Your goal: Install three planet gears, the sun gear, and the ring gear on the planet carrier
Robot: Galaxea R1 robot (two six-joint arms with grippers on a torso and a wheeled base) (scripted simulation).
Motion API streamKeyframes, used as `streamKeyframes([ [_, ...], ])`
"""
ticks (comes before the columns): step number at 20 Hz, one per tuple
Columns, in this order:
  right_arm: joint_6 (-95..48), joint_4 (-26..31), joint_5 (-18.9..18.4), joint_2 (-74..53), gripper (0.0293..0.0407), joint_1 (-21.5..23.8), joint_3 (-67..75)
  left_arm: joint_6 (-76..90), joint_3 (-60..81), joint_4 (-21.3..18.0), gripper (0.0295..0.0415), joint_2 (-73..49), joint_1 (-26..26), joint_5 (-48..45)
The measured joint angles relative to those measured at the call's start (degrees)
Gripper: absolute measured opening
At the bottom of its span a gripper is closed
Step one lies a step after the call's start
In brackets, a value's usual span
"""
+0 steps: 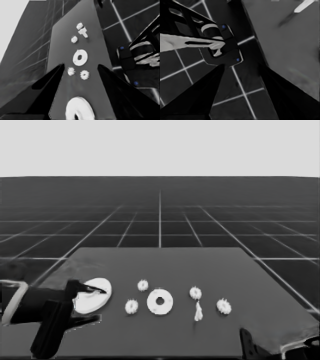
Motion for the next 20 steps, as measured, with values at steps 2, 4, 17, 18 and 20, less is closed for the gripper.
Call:
streamKeyframes([
  [2, 0.1, -2.8, -0.9, -0.5, 0.0337, 1.8, -2.1, 0.1, -2.6, 2.7, 0.0314, 0.1, -2.4, -1.8],
  [4, 0.2, -3.8, -1.2, -0.7, 0.0380, 2.5, -2.8, -27.7, -2.7, 31.0, 0.0374, 15.4, -0.7, 24.4],
  [17, 0.2, -4.3, -1.3, -0.8, 0.0385, 2.8, -3.2, -96.7, -55.6, 6.3, 0.0385, 51.6, 26.0, 43.9],
  [18, 0.2, -4.3, -1.3, -0.8, 0.0385, 2.8, -3.2, -95.9, -57.1, 7.2, 0.0385, 52.0, 27.2, 43.3],
  [20, 0.2, -4.3, -1.3, -0.8, 0.0385, 2.8, -3.2, -95.2, -58.4, 7.9, 0.0383, 52.4, 28.0, 42.7],
])
